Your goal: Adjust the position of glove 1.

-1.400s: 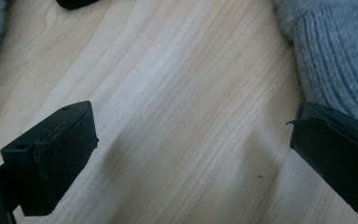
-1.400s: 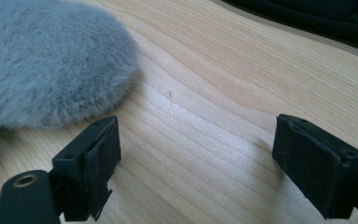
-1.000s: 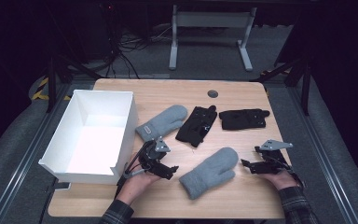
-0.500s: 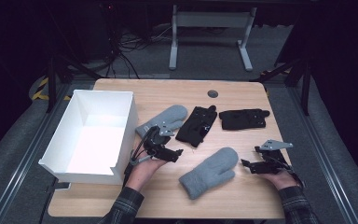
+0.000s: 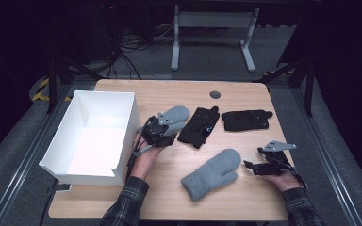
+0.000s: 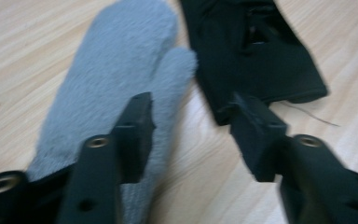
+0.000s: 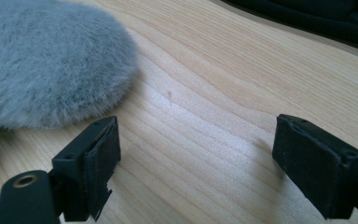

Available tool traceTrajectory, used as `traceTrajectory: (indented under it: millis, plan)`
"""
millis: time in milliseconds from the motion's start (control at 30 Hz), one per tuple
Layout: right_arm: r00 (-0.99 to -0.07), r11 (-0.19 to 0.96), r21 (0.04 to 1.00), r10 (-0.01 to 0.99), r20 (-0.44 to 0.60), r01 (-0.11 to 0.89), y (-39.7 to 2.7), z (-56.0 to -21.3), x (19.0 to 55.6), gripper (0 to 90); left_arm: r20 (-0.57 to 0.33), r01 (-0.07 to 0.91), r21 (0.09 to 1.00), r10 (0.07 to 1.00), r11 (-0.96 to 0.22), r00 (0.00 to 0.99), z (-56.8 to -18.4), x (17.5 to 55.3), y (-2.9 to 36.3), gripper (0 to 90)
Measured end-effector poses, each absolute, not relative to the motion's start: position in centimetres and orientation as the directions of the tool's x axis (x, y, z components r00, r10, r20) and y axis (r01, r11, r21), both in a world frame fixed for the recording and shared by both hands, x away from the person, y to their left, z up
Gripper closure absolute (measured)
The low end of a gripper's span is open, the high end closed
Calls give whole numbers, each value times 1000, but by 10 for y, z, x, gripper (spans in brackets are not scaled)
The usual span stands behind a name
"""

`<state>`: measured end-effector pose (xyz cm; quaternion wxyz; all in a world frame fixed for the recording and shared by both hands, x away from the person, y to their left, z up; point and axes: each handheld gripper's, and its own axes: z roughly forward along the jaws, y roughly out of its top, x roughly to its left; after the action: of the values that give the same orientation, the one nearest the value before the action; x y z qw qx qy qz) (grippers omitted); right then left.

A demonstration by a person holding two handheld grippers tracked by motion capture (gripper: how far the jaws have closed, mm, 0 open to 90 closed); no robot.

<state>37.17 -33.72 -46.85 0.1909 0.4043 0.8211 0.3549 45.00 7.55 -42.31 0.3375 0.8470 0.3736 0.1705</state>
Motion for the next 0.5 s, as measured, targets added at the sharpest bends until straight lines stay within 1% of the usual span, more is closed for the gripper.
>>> traceTrajectory:
  millis: [33,133,167,233,267,500]
  plan:
    - [-600,421,737,799,-26,529,-337,-468,372,155,57,520,693,757,-499,651,-422,452,75,607]
    - [-600,421,737,800,-26,529,-337,-469,372,155,72,530,690,776,-493,627,-416,458,76,755]
    - [-600,421,737,799,-27,528,-337,-469,372,155,83,535,685,783,-494,616,-414,461,75,782]
    - [-601,421,737,799,-26,528,-337,-469,372,155,85,545,685,796,-484,599,-410,466,74,870]
    - [-601,421,737,799,-27,528,-337,-468,372,155,102,550,678,803,-488,587,-408,468,73,895]
    - [-600,422,737,799,-28,528,-337,-468,372,155,106,596,663,845,-453,524,-397,492,73,899]
